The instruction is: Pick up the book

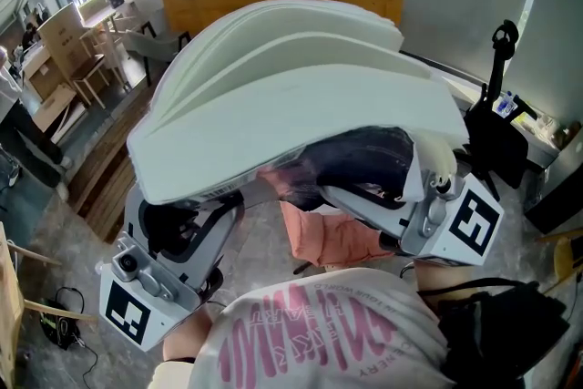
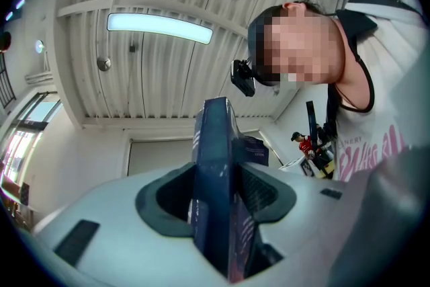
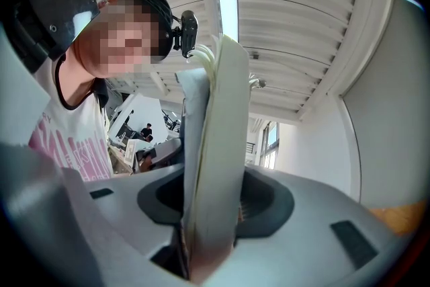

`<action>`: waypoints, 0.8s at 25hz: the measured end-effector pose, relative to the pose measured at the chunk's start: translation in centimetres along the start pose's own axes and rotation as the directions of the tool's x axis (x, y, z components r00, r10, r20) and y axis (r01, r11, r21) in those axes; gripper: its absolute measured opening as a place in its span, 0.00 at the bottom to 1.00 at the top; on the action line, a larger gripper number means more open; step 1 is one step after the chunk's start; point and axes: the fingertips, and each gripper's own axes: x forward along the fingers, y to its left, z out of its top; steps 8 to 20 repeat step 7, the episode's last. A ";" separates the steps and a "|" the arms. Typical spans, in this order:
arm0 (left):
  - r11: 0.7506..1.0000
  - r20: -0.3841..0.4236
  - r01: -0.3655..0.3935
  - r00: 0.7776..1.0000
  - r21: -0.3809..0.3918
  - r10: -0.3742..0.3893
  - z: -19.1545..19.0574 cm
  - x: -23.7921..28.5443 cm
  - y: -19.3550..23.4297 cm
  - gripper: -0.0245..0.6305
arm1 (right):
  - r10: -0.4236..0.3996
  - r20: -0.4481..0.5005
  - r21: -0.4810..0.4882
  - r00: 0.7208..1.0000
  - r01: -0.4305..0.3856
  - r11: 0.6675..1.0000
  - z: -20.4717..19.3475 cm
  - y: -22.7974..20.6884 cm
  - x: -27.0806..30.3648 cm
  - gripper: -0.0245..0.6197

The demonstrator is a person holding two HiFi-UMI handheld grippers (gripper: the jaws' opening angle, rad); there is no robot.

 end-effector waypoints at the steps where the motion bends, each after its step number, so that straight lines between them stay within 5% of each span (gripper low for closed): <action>1: 1.000 -0.003 -0.002 1.000 -0.001 0.002 -0.1 0.0 0.1 0.34 | -0.002 -0.005 -0.004 1.000 0.002 1.000 -0.1 0.0 0.1 0.31; 20: 1.000 -0.001 -0.013 1.000 -0.010 0.013 -0.3 0.2 0.3 0.34 | -0.013 0.003 -0.028 1.000 0.014 1.000 -0.2 -0.5 0.1 0.31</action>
